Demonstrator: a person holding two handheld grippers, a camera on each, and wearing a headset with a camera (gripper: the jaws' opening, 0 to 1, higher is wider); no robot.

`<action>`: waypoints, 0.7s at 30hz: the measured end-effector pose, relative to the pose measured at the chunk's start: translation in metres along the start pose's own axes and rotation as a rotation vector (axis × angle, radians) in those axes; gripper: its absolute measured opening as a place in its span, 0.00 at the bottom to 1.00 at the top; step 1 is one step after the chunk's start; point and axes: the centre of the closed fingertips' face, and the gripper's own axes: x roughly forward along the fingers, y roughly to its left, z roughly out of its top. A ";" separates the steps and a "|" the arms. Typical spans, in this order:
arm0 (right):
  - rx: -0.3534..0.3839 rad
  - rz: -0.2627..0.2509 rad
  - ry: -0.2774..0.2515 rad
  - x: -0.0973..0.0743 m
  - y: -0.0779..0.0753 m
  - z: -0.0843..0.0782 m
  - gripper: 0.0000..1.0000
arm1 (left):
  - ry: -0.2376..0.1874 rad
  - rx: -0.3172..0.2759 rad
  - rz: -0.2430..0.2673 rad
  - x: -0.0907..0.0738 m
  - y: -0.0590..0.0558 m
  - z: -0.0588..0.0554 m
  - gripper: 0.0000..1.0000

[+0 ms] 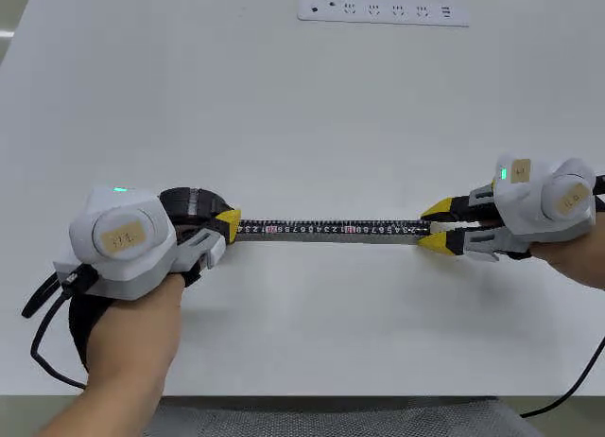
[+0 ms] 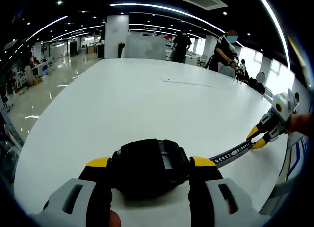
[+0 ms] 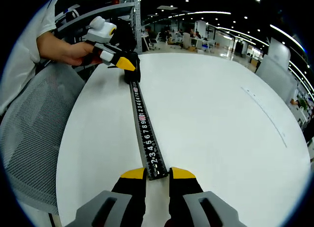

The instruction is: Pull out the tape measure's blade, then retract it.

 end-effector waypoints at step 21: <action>-0.061 0.005 0.006 0.005 0.001 0.002 0.10 | 0.012 0.013 -0.001 0.000 0.001 -0.001 0.57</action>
